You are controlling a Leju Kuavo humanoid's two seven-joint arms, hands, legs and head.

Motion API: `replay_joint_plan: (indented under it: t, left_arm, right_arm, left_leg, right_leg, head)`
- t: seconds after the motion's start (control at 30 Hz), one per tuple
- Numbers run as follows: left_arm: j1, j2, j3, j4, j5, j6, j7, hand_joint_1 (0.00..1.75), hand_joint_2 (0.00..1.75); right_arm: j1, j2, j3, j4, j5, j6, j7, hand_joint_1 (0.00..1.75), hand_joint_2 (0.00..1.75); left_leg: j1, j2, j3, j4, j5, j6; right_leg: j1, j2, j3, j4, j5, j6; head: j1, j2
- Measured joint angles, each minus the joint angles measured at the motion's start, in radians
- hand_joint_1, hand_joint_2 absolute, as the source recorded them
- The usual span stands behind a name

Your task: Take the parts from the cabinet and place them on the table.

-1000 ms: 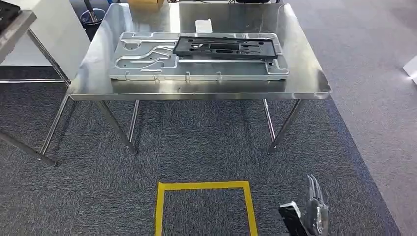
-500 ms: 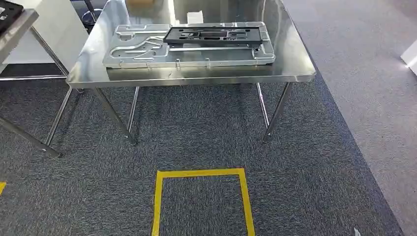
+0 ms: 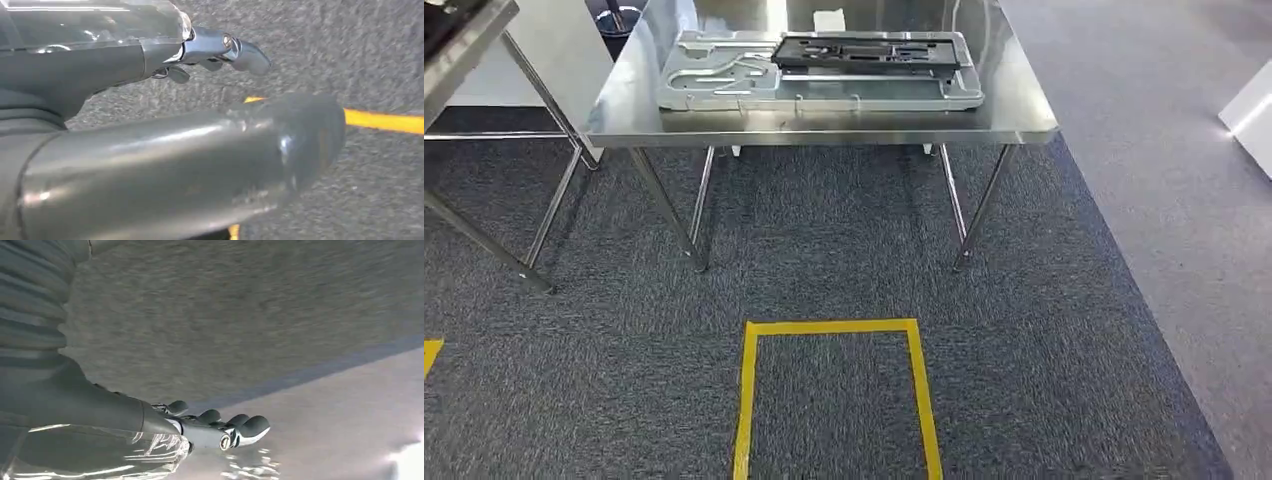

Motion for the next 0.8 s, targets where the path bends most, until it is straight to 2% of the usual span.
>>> replay_joint_plan:
  t: [0.03,0.07,0.1,0.17,0.2,0.23,0.27,0.3,0.33,0.37,0.4,0.43,0.47,0.5,0.53,0.57,0.6,0.63,0.7,0.73,0.77,0.8]
  left_arm:
    - [0.0,0.0,0.002,0.0,0.0,0.0,0.0,0.0,0.0]
    - [0.0,0.0,0.002,0.0,-0.001,0.0,0.0,0.0,0.0]
    - [0.0,-0.001,0.002,0.0,-0.001,0.0,0.0,0.0,0.0]
    - [-0.001,-0.001,0.004,0.0,-0.002,0.001,-0.001,0.0,0.0]
    - [-0.001,-0.001,0.005,0.0,-0.002,0.001,-0.001,0.0,0.0]
    - [0.0,0.0,0.006,0.0,-0.002,0.001,-0.001,0.0,0.0]
    - [0.002,0.0,0.009,0.0,-0.002,0.001,-0.001,0.0,0.0]
    - [0.003,0.0,0.011,0.0,-0.002,0.001,-0.001,0.0,0.0]
    - [0.005,-0.001,0.012,0.0,-0.003,0.001,-0.001,0.0,0.0]
    - [0.004,-0.001,0.013,0.0,-0.003,0.001,-0.002,0.0,0.0]
    - [0.002,-0.001,0.014,0.0,-0.004,0.001,-0.002,0.0,0.0]
    - [0.002,-0.001,0.016,0.0,-0.006,0.002,-0.002,0.0,0.0]
    - [0.001,0.0,0.019,0.0,-0.006,0.003,-0.002,0.0,0.0]
    - [0.001,0.0,0.02,0.0,-0.006,0.003,-0.002,0.0,0.0]
    - [0.001,0.0,0.021,0.0,-0.01,0.003,-0.002,0.0,0.0]
    - [-0.002,0.003,0.021,-0.002,-0.011,0.004,-0.002,0.0,0.0]
    - [-0.004,0.004,0.021,-0.002,-0.012,0.005,-0.002,0.0,0.0]
    - [-0.007,0.004,0.022,-0.002,-0.013,0.005,-0.002,0.0,0.0]
    - [-0.005,0.003,0.025,-0.002,-0.016,0.005,0.0,0.0,0.0]
    - [-0.002,0.002,0.026,-0.002,-0.017,0.006,0.001,0.0,0.0]
    - [-0.004,-0.001,0.027,-0.002,-0.019,0.005,0.001,0.0,0.0]
    - [-0.004,-0.001,0.027,-0.002,-0.02,0.006,0.001,0.0,0.0]
  right_arm:
    - [-0.004,0.0,-0.011,0.006,0.0,0.0,0.0,0.0,1.75]
    - [-0.01,0.001,-0.016,0.012,0.001,-0.001,0.0,0.0,1.75]
    - [-0.016,0.002,-0.024,0.015,0.004,-0.002,0.001,0.0,1.75]
    - [-0.024,0.003,-0.041,0.026,0.007,-0.003,0.0,0.0,1.75]
    - [-0.024,0.003,-0.049,0.031,0.008,-0.005,0.0,0.0,0.0]
    - [-0.026,0.006,-0.056,0.035,0.008,-0.005,0.0,0.0,0.0]
    - [-0.031,0.006,-0.06,0.038,0.01,-0.005,0.003,0.0,0.0]
    - [-0.033,0.006,-0.064,0.042,0.013,-0.005,0.007,0.0,0.0]
    - [-0.035,0.006,-0.072,0.055,0.016,-0.005,0.018,0.0,0.0]
    - [-0.039,0.006,-0.081,0.07,0.019,-0.006,0.027,0.0,0.0]
    - [-0.042,0.006,-0.091,0.089,0.024,-0.014,0.035,0.0,0.0]
    - [-0.047,0.003,-0.101,0.114,0.037,-0.029,0.047,0.0,0.0]
    - [-0.053,-0.001,-0.112,0.143,0.05,-0.047,0.061,0.0,0.0]
    - [-0.056,-0.006,-0.121,0.169,0.059,-0.063,0.075,0.0,0.0]
    - [-0.06,-0.011,-0.13,0.197,0.066,-0.078,0.089,0.0,0.0]
    - [-0.066,-0.015,-0.138,0.225,0.074,-0.094,0.105,0.0,0.0]
    - [-0.067,-0.019,-0.143,0.249,0.078,-0.107,0.119,0.0,0.0]
    - [-0.068,-0.027,-0.154,0.278,0.082,-0.122,0.138,0.0,0.0]
    - [-0.075,-0.04,-0.172,0.325,0.084,-0.139,0.166,0.0,0.0]
    - [-0.076,-0.045,-0.181,0.348,0.084,-0.147,0.176,0.0,0.0]
    - [-0.077,-0.057,-0.191,0.37,0.084,-0.155,0.189,0.0,0.0]
    - [-0.076,-0.06,-0.199,0.39,0.084,-0.162,0.197,0.0,0.0]
  left_leg:
    - [0.001,0.0,-0.017,0.013,0.006,-0.005]
    - [-0.002,-0.001,-0.03,0.026,0.01,-0.012]
    - [-0.003,-0.001,-0.038,0.036,0.015,-0.019]
    - [-0.002,0.0,-0.039,0.032,0.034,-0.032]
    - [-0.002,-0.001,-0.042,0.03,0.043,-0.038]
    - [0.003,-0.005,-0.049,0.036,0.034,-0.045]
    - [0.005,-0.008,-0.062,0.06,-0.015,-0.05]
    - [0.006,-0.008,-0.078,0.115,-0.085,-0.053]
    - [0.007,-0.008,-0.093,0.187,-0.15,-0.056]
    - [0.007,-0.008,-0.106,0.256,-0.192,-0.058]
    - [0.008,-0.008,-0.105,0.308,-0.204,-0.058]
    - [0.008,-0.008,-0.091,0.328,-0.183,-0.056]
    - [0.007,-0.008,-0.058,0.311,-0.137,-0.053]
    - [0.006,-0.009,-0.009,0.26,-0.094,-0.047]
    - [0.005,-0.01,0.054,0.183,-0.076,-0.04]
    - [0.001,-0.012,0.127,0.089,-0.096,-0.029]
    - [-0.003,-0.012,0.192,-0.012,-0.133,-0.024]
    - [-0.004,-0.012,0.198,-0.042,-0.145,-0.024]
    - [-0.011,-0.012,0.185,-0.036,-0.128,-0.015]
    - [-0.003,-0.01,0.176,-0.048,-0.108,-0.007]
    - [-0.001,-0.001,0.167,-0.048,-0.095,-0.001]
    - [0.0,-0.002,0.149,-0.048,-0.082,0.01]
  right_leg:
    - [-0.004,0.0,0.071,-0.091,0.008,0.001]
    - [-0.005,0.001,0.14,-0.187,-0.031,0.0]
    - [0.005,0.006,0.166,-0.249,-0.058,-0.014]
    - [0.01,0.006,0.153,-0.236,-0.048,-0.027]
    - [0.011,0.003,0.148,-0.236,-0.04,-0.037]
    - [0.003,-0.004,0.135,-0.24,-0.025,-0.052]
    - [0.005,-0.005,0.122,-0.24,-0.013,-0.062]
    - [0.006,-0.006,0.107,-0.24,-0.001,-0.069]
    - [0.008,-0.006,0.09,-0.239,0.012,-0.071]
    - [0.011,-0.006,0.074,-0.238,0.025,-0.072]
    - [0.013,-0.006,0.055,-0.236,0.038,-0.072]
    - [0.015,-0.007,0.036,-0.231,0.05,-0.072]
    - [0.017,-0.007,0.014,-0.225,0.062,-0.071]
    - [0.019,-0.006,-0.006,-0.218,0.071,-0.069]
    - [0.02,-0.005,-0.021,-0.213,0.081,-0.067]
    - [0.019,-0.005,-0.027,-0.208,0.09,-0.065]
    - [0.025,-0.004,-0.033,-0.206,0.097,-0.057]
    - [0.023,-0.008,-0.032,-0.209,0.109,-0.051]
    - [0.018,-0.01,-0.033,-0.219,0.135,-0.039]
    - [0.025,-0.006,-0.035,-0.222,0.142,-0.031]
    - [0.017,0.002,-0.045,-0.205,0.102,-0.027]
    - [0.016,0.002,-0.059,-0.159,0.031,-0.026]
  head:
    - [0.0,0.0]
    - [0.002,0.0]
    - [0.0,0.0]
    - [0.003,0.0]
    - [0.002,0.0]
    - [0.003,0.0]
    - [0.002,0.0]
    - [-0.005,0.0]
    - [-0.007,0.0]
    - [-0.007,0.0]
    - [-0.006,0.0]
    - [-0.006,0.0]
    - [-0.006,0.0]
    - [-0.007,0.0]
    - [-0.007,0.0]
    - [-0.007,0.0]
    - [-0.007,0.0]
    - [-0.005,0.0]
    - [-0.01,0.0]
    - [-0.006,0.0]
    - [-0.011,0.0]
    - [-0.003,0.0]
